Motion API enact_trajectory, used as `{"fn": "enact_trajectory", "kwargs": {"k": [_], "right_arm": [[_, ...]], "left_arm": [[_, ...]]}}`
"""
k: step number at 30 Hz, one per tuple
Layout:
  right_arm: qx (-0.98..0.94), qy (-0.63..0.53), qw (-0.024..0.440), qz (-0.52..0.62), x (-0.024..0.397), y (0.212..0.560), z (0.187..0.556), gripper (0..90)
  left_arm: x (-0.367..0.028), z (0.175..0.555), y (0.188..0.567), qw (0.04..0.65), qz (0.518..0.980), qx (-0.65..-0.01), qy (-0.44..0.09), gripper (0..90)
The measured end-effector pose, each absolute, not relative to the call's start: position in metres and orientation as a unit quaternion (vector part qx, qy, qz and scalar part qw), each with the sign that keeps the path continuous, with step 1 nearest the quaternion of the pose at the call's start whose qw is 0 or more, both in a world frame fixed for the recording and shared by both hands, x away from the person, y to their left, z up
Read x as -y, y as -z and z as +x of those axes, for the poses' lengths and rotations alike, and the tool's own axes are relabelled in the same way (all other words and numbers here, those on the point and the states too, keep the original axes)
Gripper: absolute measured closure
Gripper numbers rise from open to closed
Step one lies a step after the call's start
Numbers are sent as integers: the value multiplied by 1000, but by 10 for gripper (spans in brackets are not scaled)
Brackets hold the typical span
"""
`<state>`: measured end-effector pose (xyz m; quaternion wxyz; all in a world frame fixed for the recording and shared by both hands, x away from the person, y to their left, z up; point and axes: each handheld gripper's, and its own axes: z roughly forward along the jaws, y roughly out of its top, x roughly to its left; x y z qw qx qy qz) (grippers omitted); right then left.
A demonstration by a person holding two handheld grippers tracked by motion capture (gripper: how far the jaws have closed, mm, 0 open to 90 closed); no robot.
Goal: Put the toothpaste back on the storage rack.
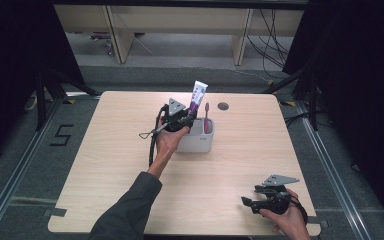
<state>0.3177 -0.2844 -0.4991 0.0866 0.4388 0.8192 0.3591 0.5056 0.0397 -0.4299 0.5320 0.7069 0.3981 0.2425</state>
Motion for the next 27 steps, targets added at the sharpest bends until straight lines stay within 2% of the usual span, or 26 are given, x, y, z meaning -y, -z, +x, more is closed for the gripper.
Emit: {"fn": "enact_trajectory", "kwargs": {"k": [12, 27], "right_arm": [[-822, -355, 96, 434, 285, 499, 318, 281], [-820, -356, 86, 439, 284, 500, 318, 281]], "left_arm": [[-35, 500, 431, 506, 728, -392, -244, 690], [-35, 493, 434, 475, 745, -390, -258, 663]]}}
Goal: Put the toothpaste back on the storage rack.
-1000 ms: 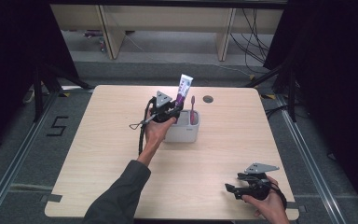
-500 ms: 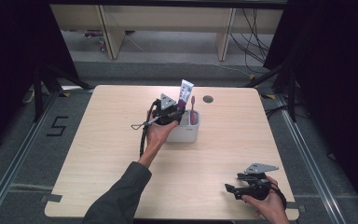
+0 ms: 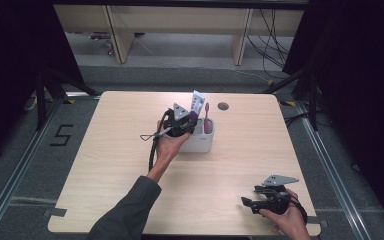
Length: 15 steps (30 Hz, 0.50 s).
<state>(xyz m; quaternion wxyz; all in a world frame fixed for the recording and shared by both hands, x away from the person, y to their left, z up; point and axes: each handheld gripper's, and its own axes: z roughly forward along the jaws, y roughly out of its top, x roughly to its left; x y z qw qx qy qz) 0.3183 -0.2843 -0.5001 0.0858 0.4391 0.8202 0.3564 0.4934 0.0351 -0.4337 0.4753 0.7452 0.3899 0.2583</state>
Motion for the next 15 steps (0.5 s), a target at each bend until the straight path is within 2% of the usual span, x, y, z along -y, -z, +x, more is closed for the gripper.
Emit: {"fn": "enact_trajectory", "kwargs": {"k": [3, 5, 9, 15], "right_arm": [[-819, -357, 88, 439, 284, 500, 318, 282], [-820, -357, 87, 440, 284, 501, 318, 281], [-820, -356, 87, 439, 283, 501, 318, 282], [-820, -357, 88, 439, 283, 501, 318, 281]], "left_arm": [[-36, 490, 428, 477, 740, -391, -269, 576], [-37, 488, 420, 488, 734, -387, -272, 618], [-40, 479, 408, 492, 735, -373, -281, 526], [-49, 472, 405, 486, 741, -378, -268, 479]]}}
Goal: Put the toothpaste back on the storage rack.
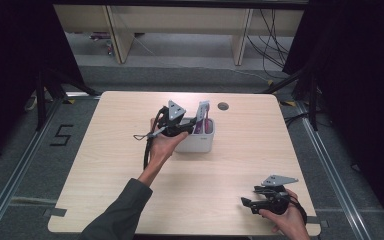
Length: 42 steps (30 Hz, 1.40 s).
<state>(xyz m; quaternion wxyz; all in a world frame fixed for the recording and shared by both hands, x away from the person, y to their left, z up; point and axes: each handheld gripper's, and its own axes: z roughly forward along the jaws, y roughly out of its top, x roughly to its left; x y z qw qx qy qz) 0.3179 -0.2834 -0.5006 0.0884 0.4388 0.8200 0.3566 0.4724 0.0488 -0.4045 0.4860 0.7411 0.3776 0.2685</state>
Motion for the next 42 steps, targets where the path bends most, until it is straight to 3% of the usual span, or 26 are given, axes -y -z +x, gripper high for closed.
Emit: {"fn": "enact_trajectory", "kwargs": {"k": [18, 42], "right_arm": [[-819, -353, 88, 444, 284, 500, 317, 281], [-820, -354, 90, 441, 284, 500, 318, 281]], "left_arm": [[-73, 459, 406, 475, 754, -381, -245, 435], [-121, 426, 413, 501, 737, -400, -215, 316]]}}
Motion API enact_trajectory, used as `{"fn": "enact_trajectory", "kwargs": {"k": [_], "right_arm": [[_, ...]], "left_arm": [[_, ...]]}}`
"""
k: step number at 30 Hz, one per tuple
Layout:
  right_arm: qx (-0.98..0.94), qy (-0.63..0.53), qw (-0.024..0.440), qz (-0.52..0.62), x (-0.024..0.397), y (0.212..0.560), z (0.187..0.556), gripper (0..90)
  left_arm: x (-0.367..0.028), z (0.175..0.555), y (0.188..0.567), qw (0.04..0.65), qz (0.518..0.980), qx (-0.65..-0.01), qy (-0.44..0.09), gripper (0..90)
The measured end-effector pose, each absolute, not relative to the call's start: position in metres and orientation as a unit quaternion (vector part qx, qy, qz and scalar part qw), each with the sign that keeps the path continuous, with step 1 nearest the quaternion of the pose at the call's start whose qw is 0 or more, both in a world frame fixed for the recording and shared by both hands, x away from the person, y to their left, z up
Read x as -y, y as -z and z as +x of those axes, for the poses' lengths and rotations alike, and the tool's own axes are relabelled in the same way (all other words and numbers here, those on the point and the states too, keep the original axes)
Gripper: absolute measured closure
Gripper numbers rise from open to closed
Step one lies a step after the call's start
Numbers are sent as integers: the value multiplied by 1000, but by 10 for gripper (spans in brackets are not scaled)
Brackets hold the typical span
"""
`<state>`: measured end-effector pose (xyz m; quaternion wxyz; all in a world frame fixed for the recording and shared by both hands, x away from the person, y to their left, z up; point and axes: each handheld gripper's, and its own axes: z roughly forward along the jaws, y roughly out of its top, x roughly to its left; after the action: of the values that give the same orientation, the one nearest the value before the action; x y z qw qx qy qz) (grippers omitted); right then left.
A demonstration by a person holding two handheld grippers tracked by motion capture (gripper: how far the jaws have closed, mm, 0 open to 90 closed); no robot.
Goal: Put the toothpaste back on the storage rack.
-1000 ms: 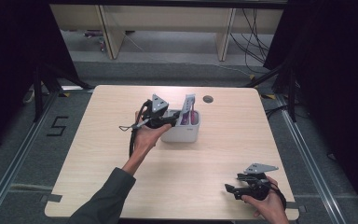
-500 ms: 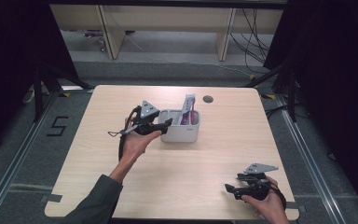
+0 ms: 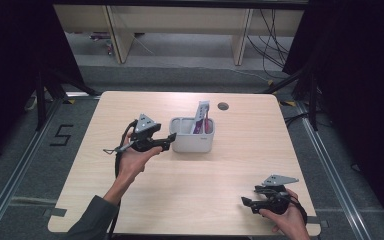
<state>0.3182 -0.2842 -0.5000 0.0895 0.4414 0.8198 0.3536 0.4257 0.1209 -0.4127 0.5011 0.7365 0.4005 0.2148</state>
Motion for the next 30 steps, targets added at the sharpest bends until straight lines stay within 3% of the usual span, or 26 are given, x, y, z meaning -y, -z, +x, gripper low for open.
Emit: {"fn": "enact_trajectory", "kwargs": {"k": [30], "right_arm": [[-818, -357, 87, 442, 283, 500, 318, 281]], "left_arm": [[-171, 384, 452, 490, 743, -407, -205, 268]]}}
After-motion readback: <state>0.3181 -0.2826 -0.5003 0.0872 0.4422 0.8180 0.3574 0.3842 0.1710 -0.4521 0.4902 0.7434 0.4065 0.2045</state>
